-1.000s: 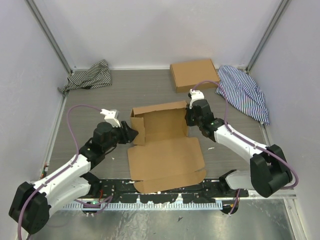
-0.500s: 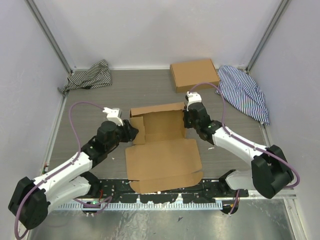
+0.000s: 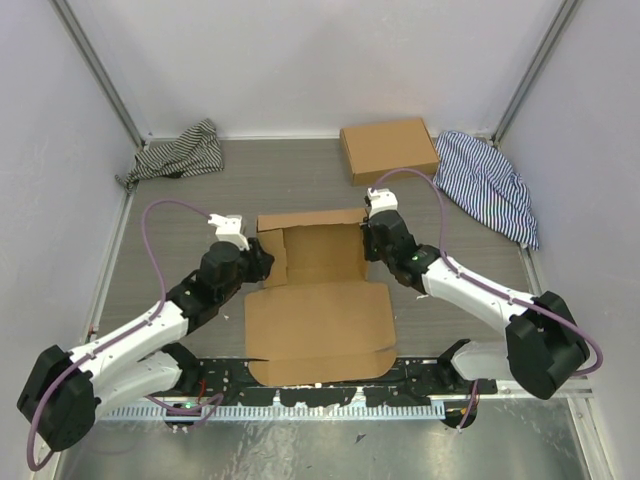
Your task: Fold the paper box
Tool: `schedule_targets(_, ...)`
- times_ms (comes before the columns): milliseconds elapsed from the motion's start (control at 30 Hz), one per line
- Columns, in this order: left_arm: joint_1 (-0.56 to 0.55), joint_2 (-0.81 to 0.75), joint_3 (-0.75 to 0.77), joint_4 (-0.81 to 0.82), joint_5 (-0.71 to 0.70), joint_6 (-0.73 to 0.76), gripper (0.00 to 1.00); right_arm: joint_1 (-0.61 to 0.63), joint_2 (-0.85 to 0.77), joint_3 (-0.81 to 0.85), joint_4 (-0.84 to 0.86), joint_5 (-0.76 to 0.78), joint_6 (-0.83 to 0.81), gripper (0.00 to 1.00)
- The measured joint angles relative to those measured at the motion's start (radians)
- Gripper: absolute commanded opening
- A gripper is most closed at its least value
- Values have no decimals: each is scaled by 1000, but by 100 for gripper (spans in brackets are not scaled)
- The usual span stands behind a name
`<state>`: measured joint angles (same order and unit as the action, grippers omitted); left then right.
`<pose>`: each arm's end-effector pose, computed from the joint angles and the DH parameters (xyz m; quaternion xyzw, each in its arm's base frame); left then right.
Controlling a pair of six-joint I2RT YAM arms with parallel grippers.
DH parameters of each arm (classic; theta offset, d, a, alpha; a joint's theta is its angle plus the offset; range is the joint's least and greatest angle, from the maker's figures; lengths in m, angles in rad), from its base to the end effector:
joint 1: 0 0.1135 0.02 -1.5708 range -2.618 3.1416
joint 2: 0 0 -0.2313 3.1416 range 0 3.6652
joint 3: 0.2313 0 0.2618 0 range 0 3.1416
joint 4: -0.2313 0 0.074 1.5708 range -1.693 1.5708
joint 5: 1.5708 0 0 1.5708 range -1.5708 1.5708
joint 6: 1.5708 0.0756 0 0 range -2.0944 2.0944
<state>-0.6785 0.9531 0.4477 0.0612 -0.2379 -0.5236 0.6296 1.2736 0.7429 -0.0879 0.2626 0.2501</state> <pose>0.2223 -0.1564 0.1678 0.0018 0.8419 -0.2171 0.4940 0.2720 0.1738 0.1722 -0.1073 0.8766 0.0882 0.4607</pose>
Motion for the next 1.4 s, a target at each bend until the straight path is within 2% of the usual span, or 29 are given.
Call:
schedule_targets(267,-21,9,4,2,-79,26,39,26,-5,0,-6,24,16,1)
schedule_targets(467,-34,32,4,10,-133,45,27,45,-6,0,-12,41,19,1)
schedule_targets(567,-45,43,4,14,-166,55,18,50,-7,0,-16,51,21,1)
schedule_targets(700,-71,56,19,-10,-239,74,0,55,-7,1,-19,59,30,1)
schedule_targets(1067,-177,206,224,-241,-520,44,0,78,-7,32,-58,79,69,1)
schedule_targets(1333,-272,421,425,-508,-740,-100,0,82,26,79,-122,112,114,1)
schedule_targets(1400,-287,496,481,-613,-793,-191,0,84,38,84,-131,114,127,1)
